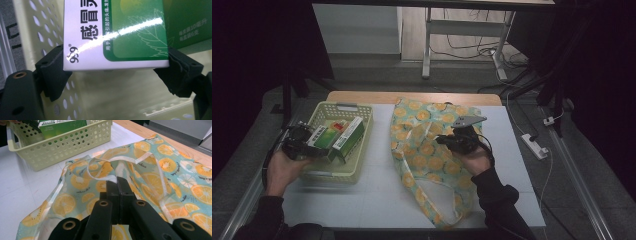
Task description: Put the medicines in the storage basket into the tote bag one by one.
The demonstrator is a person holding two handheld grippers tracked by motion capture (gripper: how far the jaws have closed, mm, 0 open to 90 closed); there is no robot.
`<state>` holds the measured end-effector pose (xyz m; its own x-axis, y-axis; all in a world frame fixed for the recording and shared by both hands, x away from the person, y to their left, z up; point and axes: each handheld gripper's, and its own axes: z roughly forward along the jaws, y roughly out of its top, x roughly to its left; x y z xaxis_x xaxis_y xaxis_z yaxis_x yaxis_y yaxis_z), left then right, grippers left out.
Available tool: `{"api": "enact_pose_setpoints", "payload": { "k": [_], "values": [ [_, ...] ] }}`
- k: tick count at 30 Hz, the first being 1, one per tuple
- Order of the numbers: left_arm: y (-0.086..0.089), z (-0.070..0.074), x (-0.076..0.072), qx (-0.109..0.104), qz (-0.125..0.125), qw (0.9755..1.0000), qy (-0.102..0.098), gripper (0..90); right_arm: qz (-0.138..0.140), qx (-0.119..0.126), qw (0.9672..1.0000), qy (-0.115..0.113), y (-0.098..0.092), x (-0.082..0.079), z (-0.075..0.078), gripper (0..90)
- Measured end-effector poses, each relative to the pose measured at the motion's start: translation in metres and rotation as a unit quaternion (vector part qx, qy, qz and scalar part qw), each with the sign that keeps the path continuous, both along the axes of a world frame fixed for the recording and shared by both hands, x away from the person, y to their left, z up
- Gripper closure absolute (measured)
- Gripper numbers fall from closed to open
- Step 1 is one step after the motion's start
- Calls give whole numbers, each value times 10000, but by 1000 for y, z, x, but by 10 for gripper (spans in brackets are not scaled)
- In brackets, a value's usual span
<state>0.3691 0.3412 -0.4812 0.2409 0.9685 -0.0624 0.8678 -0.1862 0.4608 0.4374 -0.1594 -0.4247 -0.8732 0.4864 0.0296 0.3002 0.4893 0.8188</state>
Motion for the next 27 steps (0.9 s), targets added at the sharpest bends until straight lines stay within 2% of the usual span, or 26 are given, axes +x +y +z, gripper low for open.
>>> {"api": "enact_pose_setpoints", "payload": {
  "k": [4,12,18,21,23,25,27],
  "values": [
    [3,6,-6,-120,58,9997,-218,171,-16,4,10000,-7,-1,0,0,895],
    [6,23,-24,-117,83,9969,-776,171,-14,14,10000,-11,-1,0,1,895],
    [7,35,-39,-193,112,9926,-1194,171,-32,37,10000,-10,-1,0,1,895],
    [6,39,-45,-277,138,9896,-1401,171,-38,48,10000,1,-2,1,1,896],
    [5,40,-48,-295,142,9881,-1504,171,-43,48,10000,7,-2,1,1,896],
    [5,43,-49,-287,129,9878,-1522,171,-52,51,10000,15,-2,1,0,897],
    [4,45,-51,-322,118,9865,-1600,171,-56,61,10000,26,-2,1,0,896]
  ]
}}
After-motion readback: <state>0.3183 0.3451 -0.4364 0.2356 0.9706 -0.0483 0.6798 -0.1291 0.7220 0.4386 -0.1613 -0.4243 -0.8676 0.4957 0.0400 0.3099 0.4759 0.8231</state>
